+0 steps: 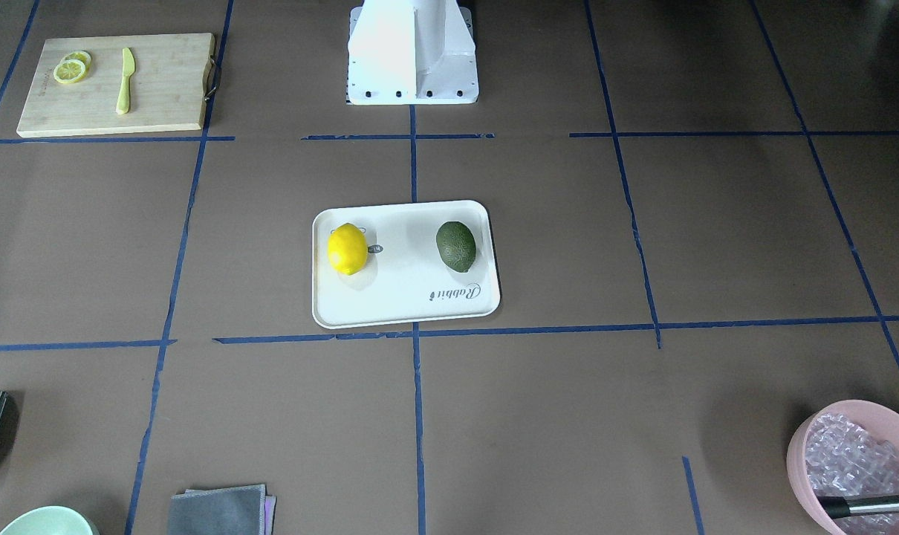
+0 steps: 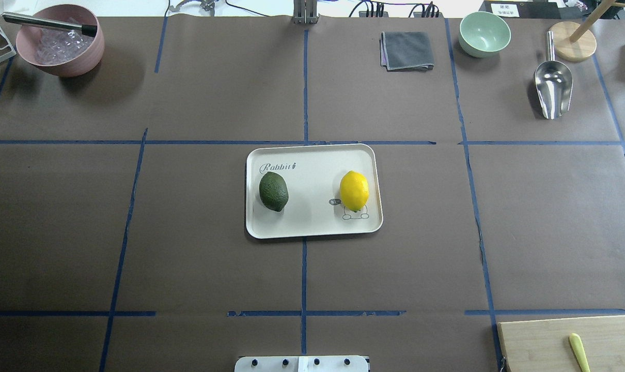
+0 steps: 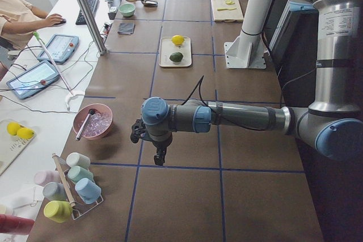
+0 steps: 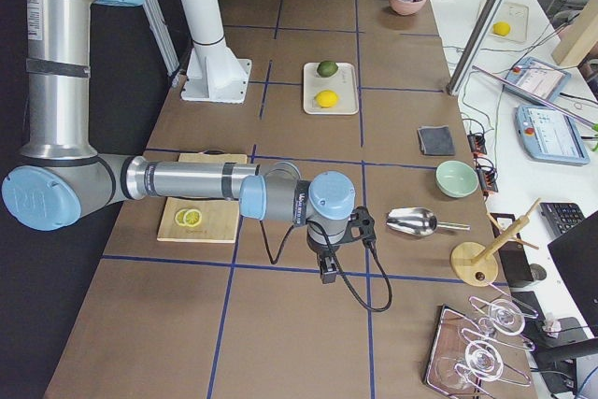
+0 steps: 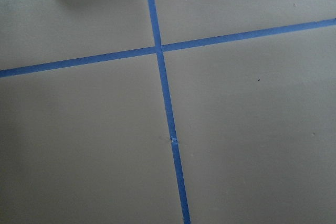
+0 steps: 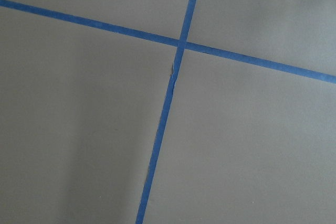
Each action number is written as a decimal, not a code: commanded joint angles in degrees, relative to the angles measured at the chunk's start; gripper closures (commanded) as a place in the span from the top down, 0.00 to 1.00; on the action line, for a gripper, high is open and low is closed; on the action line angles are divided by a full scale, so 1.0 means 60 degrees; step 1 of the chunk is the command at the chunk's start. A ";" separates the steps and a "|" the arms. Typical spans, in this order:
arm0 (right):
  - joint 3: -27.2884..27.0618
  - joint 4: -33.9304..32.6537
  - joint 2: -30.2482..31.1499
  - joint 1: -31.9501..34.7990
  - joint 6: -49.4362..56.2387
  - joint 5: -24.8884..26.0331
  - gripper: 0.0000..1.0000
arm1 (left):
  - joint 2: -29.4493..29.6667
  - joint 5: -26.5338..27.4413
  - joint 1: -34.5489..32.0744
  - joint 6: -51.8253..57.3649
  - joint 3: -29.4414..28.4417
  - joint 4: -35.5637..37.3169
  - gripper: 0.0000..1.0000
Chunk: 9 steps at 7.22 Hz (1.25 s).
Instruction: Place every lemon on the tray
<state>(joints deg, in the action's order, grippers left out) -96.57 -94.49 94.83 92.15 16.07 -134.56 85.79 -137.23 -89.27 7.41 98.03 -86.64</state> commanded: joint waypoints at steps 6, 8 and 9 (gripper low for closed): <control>-0.0034 -0.0526 -0.0043 -0.0007 -0.0100 0.0014 1.00 | -0.0089 -0.0039 -0.0079 -0.0328 -0.0386 -0.0003 1.00; -0.0019 -0.0497 0.0030 -0.0007 -0.0071 0.0072 1.00 | -0.0104 0.0033 -0.0064 -0.0356 -0.0314 0.0026 1.00; -0.0048 -0.0438 0.0088 -0.0007 0.0046 0.0145 1.00 | -0.0017 0.0063 -0.0049 -0.0357 -0.0256 0.0403 1.00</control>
<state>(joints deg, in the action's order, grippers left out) -96.83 -97.44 95.03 92.11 15.78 -134.14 85.31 -137.12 -89.63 5.33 96.12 -85.99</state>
